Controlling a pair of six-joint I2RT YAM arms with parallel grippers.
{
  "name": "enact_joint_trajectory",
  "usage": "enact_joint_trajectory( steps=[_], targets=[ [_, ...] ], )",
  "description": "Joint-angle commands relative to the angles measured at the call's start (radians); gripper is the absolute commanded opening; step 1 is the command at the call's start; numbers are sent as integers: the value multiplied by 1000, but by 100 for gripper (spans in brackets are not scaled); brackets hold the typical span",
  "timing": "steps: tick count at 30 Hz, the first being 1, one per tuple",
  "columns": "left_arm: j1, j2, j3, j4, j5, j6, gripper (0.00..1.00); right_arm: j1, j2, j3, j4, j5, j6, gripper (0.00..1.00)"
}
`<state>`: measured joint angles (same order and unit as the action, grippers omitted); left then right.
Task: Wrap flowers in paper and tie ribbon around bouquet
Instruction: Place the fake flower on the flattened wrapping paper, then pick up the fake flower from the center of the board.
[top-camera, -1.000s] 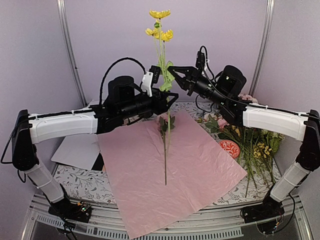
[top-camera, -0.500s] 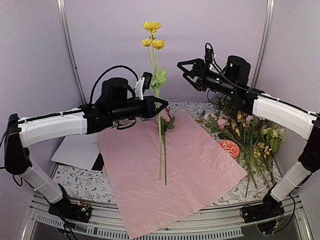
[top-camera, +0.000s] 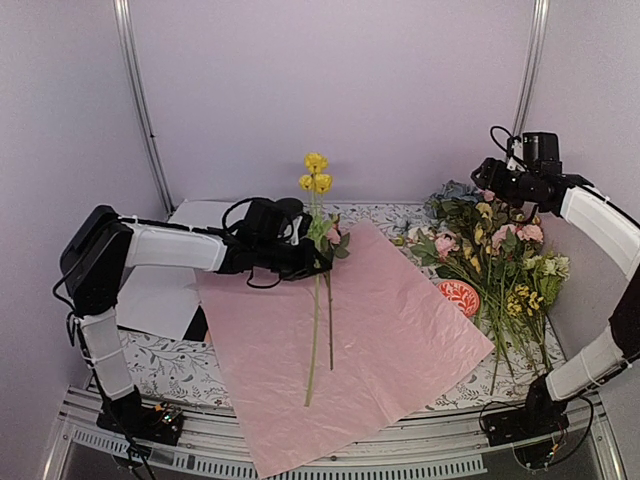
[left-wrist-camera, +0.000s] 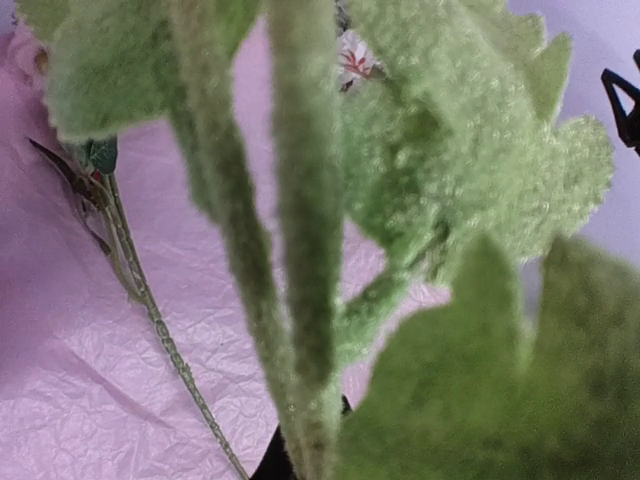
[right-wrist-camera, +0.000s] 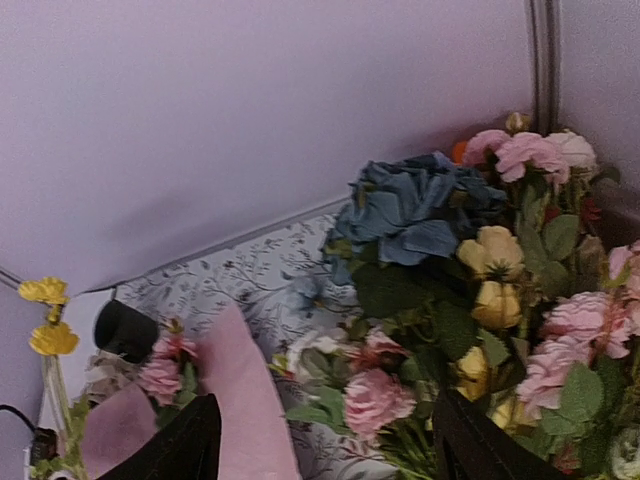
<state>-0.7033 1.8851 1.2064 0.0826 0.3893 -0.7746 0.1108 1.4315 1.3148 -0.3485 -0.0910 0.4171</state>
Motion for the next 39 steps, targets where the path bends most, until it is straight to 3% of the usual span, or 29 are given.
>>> enact_joint_trajectory(
  steps=[1, 5, 7, 12, 17, 32, 39],
  targets=[
    [13, 93, 85, -31, 1, 9, 11, -53, 64, -24, -130, 47, -120, 66],
    [8, 146, 139, -85, -49, 42, 37, -54, 156, 49, -212, -3, -189, 52],
    [0, 139, 165, -150, -136, 77, 60, -52, 191, 90, -250, -11, -198, 46],
    [-17, 92, 186, -245, -272, 153, 97, -54, 215, 102, -282, 47, -201, 35],
    [-42, -5, 209, -315, -355, 208, 99, -52, 240, 90, -298, -8, -213, 25],
    [-53, -265, 243, -459, -421, 524, 99, -20, 468, 270, -398, 101, -277, 28],
    [-51, -297, 222, -451, -406, 539, 99, -5, 508, 272, -394, 176, -279, 23]
  ],
)
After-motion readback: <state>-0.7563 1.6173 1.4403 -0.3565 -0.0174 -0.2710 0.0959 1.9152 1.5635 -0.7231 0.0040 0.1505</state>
